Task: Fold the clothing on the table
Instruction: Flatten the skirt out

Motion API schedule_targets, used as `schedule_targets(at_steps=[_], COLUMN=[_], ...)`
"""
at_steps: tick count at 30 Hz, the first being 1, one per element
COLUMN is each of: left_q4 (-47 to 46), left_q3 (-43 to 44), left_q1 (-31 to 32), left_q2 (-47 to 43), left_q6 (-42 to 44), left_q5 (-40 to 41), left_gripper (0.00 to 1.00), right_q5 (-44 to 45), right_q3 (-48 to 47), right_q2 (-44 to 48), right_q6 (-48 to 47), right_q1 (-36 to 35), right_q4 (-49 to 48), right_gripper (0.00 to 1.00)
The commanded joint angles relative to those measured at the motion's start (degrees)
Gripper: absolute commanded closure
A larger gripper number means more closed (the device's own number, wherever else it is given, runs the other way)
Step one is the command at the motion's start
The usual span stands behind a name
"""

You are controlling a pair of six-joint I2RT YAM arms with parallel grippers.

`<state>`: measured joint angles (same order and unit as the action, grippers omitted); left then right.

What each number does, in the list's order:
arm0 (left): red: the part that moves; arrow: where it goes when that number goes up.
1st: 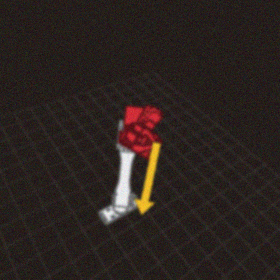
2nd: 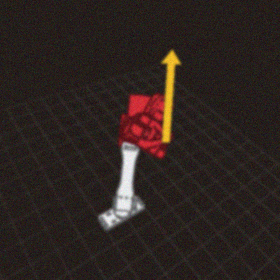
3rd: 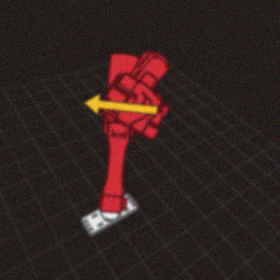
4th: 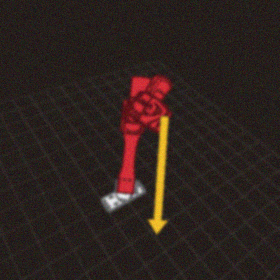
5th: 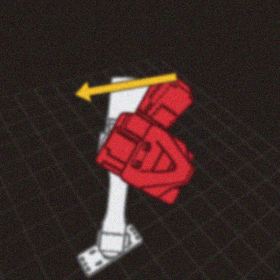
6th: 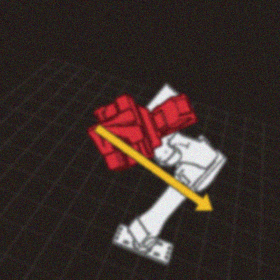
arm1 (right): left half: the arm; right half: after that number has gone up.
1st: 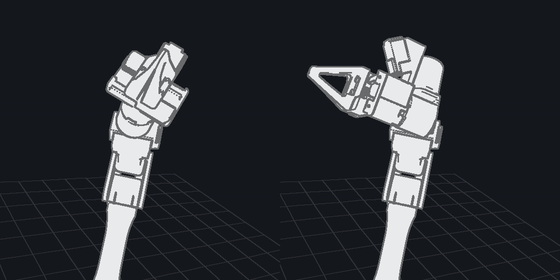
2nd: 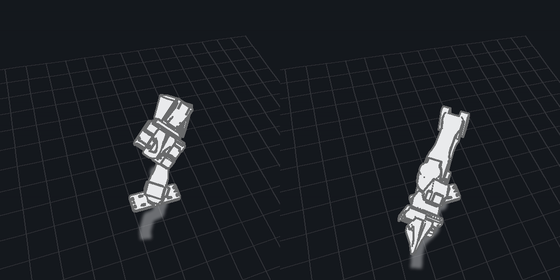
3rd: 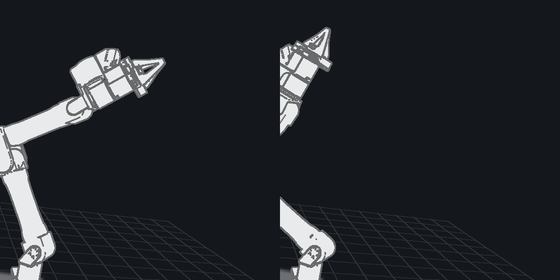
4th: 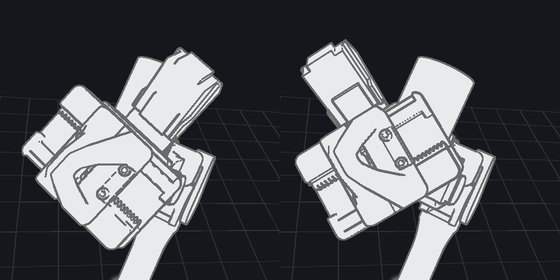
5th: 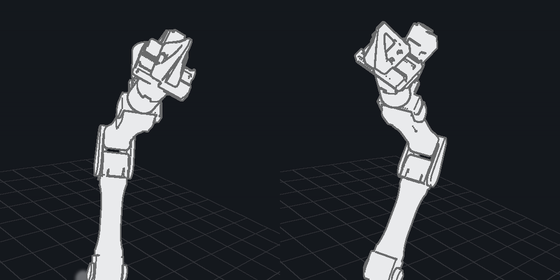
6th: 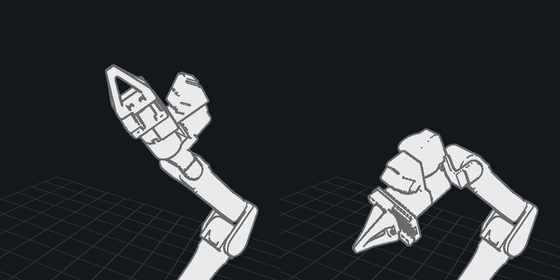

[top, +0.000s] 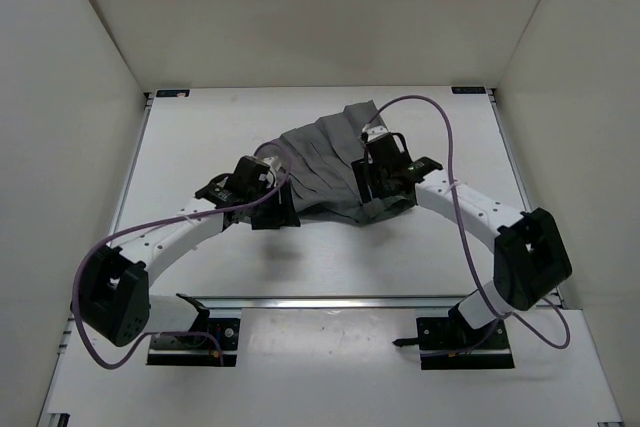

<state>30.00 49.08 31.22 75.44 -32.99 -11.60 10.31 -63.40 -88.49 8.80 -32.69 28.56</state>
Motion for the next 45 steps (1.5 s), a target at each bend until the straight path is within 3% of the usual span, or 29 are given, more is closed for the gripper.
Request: schedule_targets(at_steps=[1,5,14,18,19,21,22,23,26,28,31,32,33,35,37,40,45], left_q4=[-0.6,-0.9,-0.4,0.2,0.5,1.5,1.8,2.6,6.5,10.7,16.7,17.5,19.0,20.1,19.9,19.7,17.5], left_q3=[-1.2,-1.5,-1.5,-1.5,-1.3,-0.9,-0.8,-0.4,2.3,6.2,13.4,14.7,17.1,20.1,20.3,18.3,12.8], left_q1=[-0.5,-0.7,-1.5,-2.3,-2.8,-3.6,-4.4,-5.5,-10.5,-14.2,-18.2,-17.9,-16.8,-16.4,-16.7,-15.1,-11.8], left_q2=[-2.5,-2.4,-3.1,-3.5,-3.6,-4.6,-4.7,-5.4,-6.4,-6.4,-5.5,-5.4,-4.9,-4.8,-5.6,-7.8,-11.1], left_q6=[0.4,0.3,0.6,1.1,0.9,0.9,1.3,2.2,4.9,7.4,11.5,12.9,13.9,14.1,12.8,11.8,10.1], left_q5=[-1.5,-1.8,-1.9,-2.5,-1.7,-0.8,-0.9,-0.5,1.2,3.2,7.5,10.7,13.1,14.5,13.4,12.4,10.3], left_gripper=[0.31,0.3,0.29,0.28,0.28,0.28,0.28,0.28,0.28,0.28,0.27,0.26,0.26,0.26,0.27,0.26,0.27], right_q5=[6.4,-2.2,-12.1,-12.6,-13.2,-13.5,-14.2,-14.3,-17.4,-26.5,-33.1,-33.1,-33.0,-34.4,-37.7,-41.7,-39.4], right_q3=[1.5,2.0,3.1,-0.6,-1.2,-4.4,-5.3,-7.9,-18.8,-35.6,-56.3,-57.8,-56.4,-43.4,-19.0,1.1,15.5], right_q2=[4.7,3.7,-6.2,-10.6,-12.5,-14.6,-15.0,-15.4,-16.0,-17.4,-18.8,-18.0,-15.3,-8.1,2.3,10.8,16.3], right_q6=[0.2,2.0,6.8,8.7,9.1,9.4,9.7,9.8,10.7,11.3,14.7,17.0,19.6,23.3,29.6,31.7,29.1], right_q1=[-1.4,0.2,-0.3,-0.3,-0.3,-0.4,-0.6,-1.1,-3.1,-4.1,-4.9,-4.5,-3.0,1.3,6.5,11.6,10.1], right_q4=[-6.2,-6.8,-10.2,-7.5,-6.1,-3.1,-2.8,-1.2,2.4,6.4,12.3,12.3,12.1,7.2,-1.9,-5.8,-2.5], right_gripper=[0.34,0.33,0.34,0.38,0.43,0.81,0.89,1.0,1.0,1.0,1.0,1.0,0.99,1.0,0.99,1.0,1.0])
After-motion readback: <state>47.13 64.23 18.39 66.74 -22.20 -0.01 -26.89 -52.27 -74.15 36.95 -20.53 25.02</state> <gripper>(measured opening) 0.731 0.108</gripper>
